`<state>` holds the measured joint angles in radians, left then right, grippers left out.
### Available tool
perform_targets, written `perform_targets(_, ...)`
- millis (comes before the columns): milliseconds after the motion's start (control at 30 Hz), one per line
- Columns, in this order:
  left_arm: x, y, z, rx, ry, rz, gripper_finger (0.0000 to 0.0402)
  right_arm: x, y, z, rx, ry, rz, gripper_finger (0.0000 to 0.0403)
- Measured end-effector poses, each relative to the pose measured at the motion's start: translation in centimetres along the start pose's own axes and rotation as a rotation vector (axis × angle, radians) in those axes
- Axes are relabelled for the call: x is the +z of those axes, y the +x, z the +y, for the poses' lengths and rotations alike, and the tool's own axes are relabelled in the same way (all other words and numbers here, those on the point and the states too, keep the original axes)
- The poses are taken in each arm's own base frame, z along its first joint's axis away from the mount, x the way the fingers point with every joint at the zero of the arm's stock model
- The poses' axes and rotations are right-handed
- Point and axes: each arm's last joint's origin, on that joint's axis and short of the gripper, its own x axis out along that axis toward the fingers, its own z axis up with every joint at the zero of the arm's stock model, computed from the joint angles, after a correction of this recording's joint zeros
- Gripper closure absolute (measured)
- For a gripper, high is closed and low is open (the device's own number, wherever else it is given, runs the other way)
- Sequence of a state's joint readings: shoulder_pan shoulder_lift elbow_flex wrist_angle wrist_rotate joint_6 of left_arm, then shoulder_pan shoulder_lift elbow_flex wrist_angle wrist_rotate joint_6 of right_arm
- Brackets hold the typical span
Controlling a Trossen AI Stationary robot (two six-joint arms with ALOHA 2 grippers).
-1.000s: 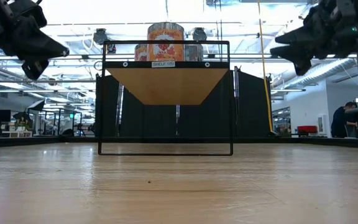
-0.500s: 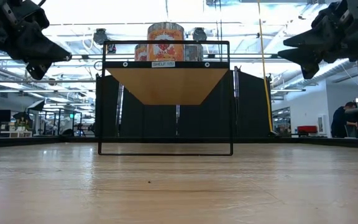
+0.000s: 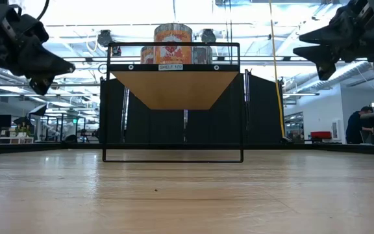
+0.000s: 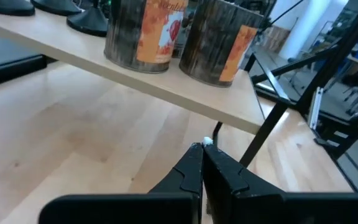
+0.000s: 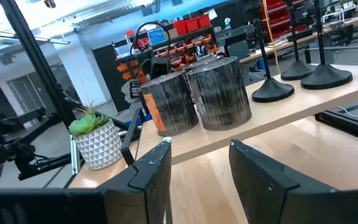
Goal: Pick & Place candle stick holders
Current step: Return to Home Position
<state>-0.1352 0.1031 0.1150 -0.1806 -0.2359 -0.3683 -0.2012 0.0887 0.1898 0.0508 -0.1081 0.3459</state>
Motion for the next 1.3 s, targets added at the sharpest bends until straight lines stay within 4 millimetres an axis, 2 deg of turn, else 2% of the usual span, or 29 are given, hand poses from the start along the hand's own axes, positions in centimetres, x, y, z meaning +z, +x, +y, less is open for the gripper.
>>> perform_targets(200,-0.27,-0.35,0.36,-0.011,0.036,-0.029,0.0398,-0.02,0.0,-0.01,0.0,0.012,0.003,0.0248)
perform_targets(367,-0.45,-0.46,0.66,0.016,0.073,-0.017,0.0384,-0.03,0.0,-0.01,0.0,0.035,0.003,0.0248)
perform_targets(633,-0.35,-0.43,0.93,0.049,0.097,-0.027,0.0398,-0.23,0.0,-0.09,-0.01,-0.04,0.023,0.0248)
perform_targets(867,-0.35,-0.42,0.95,0.052,0.107,-0.026,0.0375,-0.35,0.05,-0.14,-0.014,-0.056,0.037,0.0248)
perform_targets(1300,-0.33,-0.42,0.94,0.052,0.106,-0.029,0.0373,-0.35,0.05,-0.14,-0.014,-0.047,0.037,0.0248)
